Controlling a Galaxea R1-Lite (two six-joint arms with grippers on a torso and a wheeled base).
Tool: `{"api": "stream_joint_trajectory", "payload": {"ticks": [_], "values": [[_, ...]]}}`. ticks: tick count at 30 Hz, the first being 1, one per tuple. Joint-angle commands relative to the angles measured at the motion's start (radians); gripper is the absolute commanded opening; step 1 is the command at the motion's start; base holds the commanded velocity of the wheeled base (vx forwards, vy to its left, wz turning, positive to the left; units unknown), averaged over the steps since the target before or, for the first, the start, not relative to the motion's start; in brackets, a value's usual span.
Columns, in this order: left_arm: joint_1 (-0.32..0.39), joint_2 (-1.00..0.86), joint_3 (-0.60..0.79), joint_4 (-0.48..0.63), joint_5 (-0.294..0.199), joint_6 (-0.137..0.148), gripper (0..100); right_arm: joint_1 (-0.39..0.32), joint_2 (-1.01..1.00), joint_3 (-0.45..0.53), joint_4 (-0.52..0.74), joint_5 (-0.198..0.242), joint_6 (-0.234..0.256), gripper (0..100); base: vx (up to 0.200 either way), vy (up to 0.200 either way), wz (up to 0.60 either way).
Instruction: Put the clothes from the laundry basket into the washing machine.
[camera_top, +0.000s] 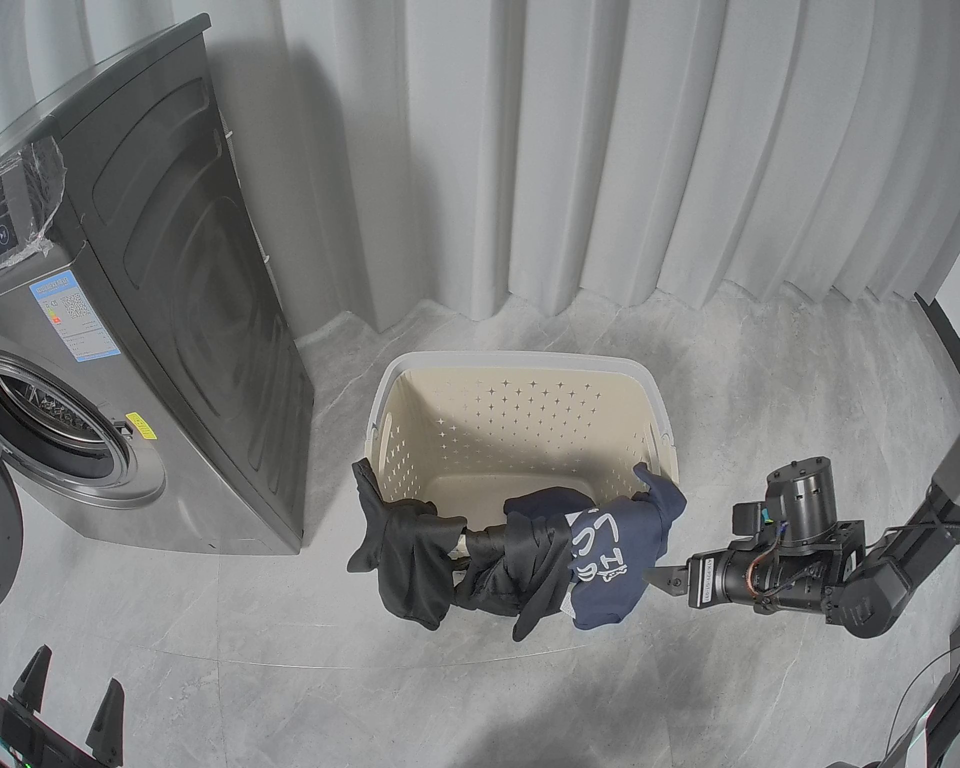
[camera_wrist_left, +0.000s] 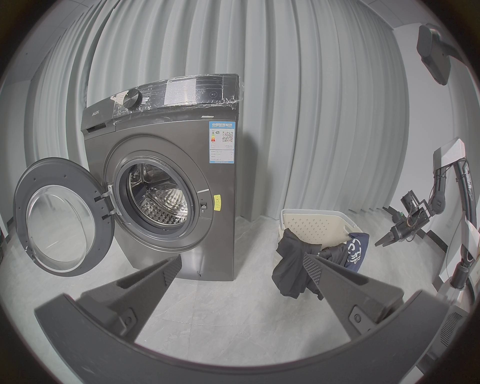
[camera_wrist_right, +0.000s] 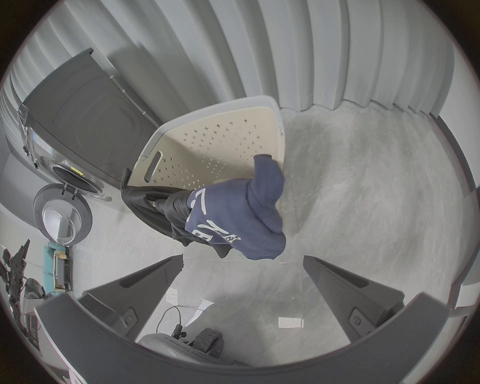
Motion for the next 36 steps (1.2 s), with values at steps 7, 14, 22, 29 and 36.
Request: {"api": "stream_joint_trajectory", "payload": {"ticks": [7,14,22,29,36], "values": [[0.0,-0.012,0.016,0.0,0.0,0.0,100,0.033,0.132,-0.075,-0.005,-0.001,0.002,100,0.0,0.0,0.0],[0.0,-0.012,0.016,0.0,0.0,0.0,100,0.055,0.182,-0.118,-0.005,0.0,0.002,100,0.0,0.0,0.0],[0.0,-0.012,0.016,0.0,0.0,0.0,100,0.072,0.231,-0.167,-0.013,-0.006,0.014,100,0.0,0.0,0.0],[0.0,-0.012,0.016,0.0,0.0,0.0,100,0.065,0.267,-0.195,-0.015,-0.007,0.017,100,0.0,0.0,0.0],[0.0,-0.012,0.016,0.0,0.001,0.0,100,0.059,0.313,-0.22,-0.093,-0.01,0.011,100,0.0,0.0,0.0]]}}
